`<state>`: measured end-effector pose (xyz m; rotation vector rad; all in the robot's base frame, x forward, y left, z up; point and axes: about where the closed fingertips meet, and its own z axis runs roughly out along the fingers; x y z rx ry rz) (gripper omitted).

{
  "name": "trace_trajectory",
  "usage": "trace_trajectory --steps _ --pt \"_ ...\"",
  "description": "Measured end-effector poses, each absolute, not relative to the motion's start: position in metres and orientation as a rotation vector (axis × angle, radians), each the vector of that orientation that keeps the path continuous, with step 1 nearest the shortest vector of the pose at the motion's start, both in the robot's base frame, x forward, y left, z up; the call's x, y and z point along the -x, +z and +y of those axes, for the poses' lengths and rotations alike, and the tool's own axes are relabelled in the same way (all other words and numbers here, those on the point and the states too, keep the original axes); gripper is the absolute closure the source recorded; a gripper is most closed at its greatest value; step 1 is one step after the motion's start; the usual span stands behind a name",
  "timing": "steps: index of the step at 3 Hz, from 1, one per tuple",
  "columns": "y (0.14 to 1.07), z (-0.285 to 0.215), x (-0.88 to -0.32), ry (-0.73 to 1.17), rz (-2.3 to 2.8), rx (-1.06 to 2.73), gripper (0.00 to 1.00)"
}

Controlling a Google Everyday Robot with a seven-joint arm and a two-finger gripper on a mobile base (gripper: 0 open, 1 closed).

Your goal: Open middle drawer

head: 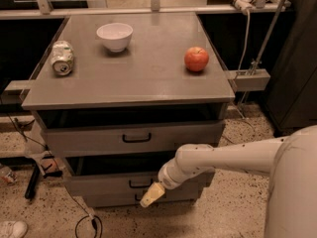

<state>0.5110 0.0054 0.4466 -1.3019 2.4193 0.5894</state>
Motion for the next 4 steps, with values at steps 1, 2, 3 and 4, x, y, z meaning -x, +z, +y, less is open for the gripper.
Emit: trace_trajectory --steps 1,2,3,4 --pt "0.4473 0.0056 -0.5111 0.589 2.419 1.302 0.00" --pt "0.4496 0.0060 -0.5112 0.589 2.420 1.302 0.00" --pt "0.4487 0.0038 -0.5114 0.585 2.439 1.307 0.00" --pt "0.4487 0.0031 -0.5056 0.590 2.458 1.307 0.00"
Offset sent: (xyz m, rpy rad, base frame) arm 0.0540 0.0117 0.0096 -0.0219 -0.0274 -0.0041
